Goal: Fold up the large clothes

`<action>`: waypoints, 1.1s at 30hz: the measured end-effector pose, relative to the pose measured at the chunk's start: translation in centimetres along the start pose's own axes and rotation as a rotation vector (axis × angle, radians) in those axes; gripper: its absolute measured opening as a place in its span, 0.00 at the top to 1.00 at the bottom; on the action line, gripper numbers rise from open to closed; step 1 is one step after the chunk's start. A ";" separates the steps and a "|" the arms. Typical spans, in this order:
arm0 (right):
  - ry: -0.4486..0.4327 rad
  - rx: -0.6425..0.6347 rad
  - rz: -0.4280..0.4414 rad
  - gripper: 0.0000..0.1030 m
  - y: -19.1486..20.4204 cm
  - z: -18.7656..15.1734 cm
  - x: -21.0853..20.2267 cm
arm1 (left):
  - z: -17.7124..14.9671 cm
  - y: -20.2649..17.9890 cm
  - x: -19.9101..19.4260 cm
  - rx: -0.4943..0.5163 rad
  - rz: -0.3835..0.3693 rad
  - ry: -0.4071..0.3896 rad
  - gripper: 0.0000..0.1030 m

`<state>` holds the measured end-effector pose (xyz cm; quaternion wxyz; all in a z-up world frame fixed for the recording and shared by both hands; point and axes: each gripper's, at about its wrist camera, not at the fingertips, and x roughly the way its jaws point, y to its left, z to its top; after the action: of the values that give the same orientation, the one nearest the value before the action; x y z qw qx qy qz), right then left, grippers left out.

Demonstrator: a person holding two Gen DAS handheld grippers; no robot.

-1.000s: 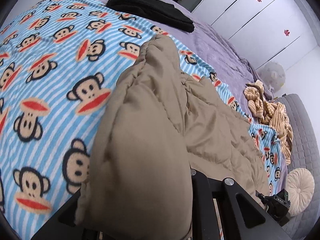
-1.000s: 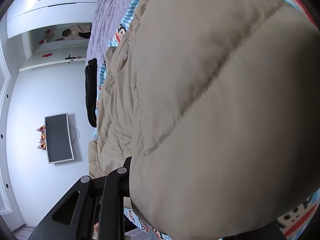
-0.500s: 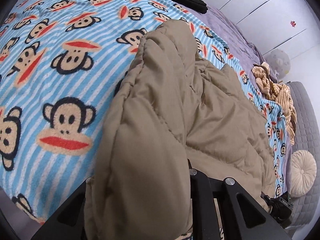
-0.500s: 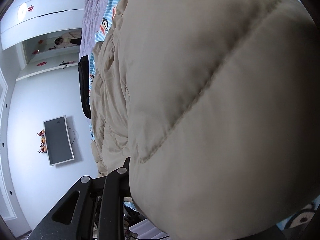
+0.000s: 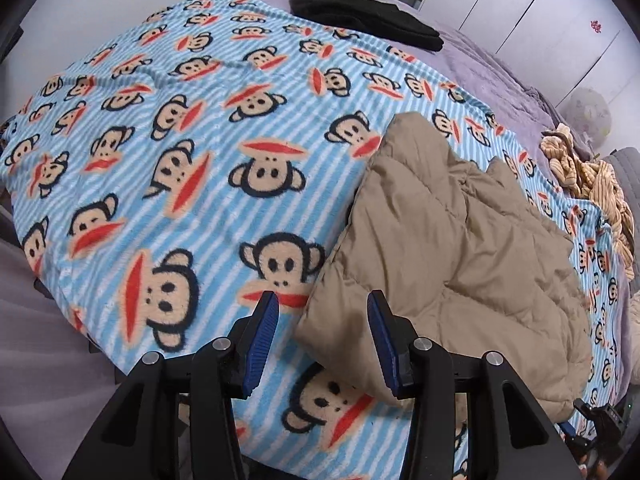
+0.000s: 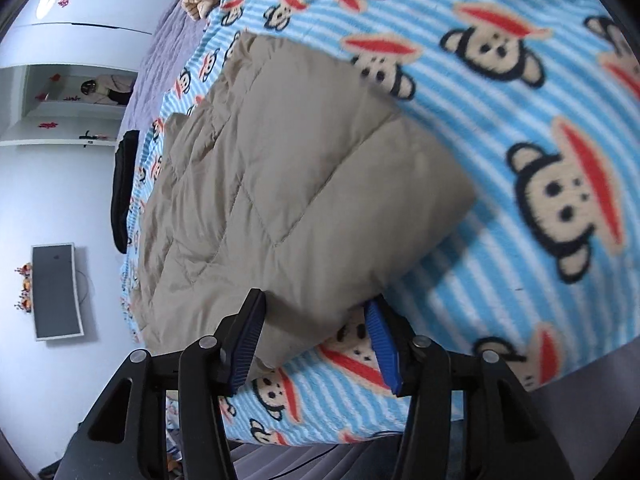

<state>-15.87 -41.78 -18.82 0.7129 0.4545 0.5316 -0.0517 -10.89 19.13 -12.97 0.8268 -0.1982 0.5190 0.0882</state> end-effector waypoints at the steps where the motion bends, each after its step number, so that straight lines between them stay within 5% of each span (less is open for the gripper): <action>1: -0.033 -0.022 -0.041 0.67 0.2 0.1 -1.0 | 0.4 -0.2 -0.3 0.010 -0.004 -0.011 0.53; 2: -0.059 -0.043 -0.080 0.75 0.8 0.5 -1.7 | 0.7 -0.5 -0.4 0.021 -0.004 -0.018 0.53; 6: -0.103 -0.135 -0.103 0.76 3.8 1.5 -2.9 | 1.7 -2.4 2.1 0.052 -0.009 0.019 0.53; 9: -0.092 -0.243 -0.120 0.76 6.5 1.4 -1.2 | 1.1 -2.3 6.9 0.047 0.070 0.110 0.53; 13: -0.040 -0.384 -0.211 0.76 8.3 0.2 2.5 | 0.7 -1.2 9.3 -0.012 0.051 0.161 0.47; 17: 0.028 -0.335 -0.263 0.78 6.8 0.5 5.5 | 1.1 -1.1 8.9 0.010 0.062 0.173 0.44; 29: 0.079 -0.277 -0.213 0.74 8.5 -1.6 1.5 | -1.6 -2.7 2.6 0.147 0.107 0.206 0.44; 33: 0.100 -0.309 -0.213 0.54 9.9 -3.7 1.0 | -4.0 -3.6 0.7 0.192 0.075 0.253 0.44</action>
<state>-12.57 -32.98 -13.84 0.7375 0.2829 0.6129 -0.0219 -12.66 14.18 -14.27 0.7662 -0.1084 0.6319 0.0433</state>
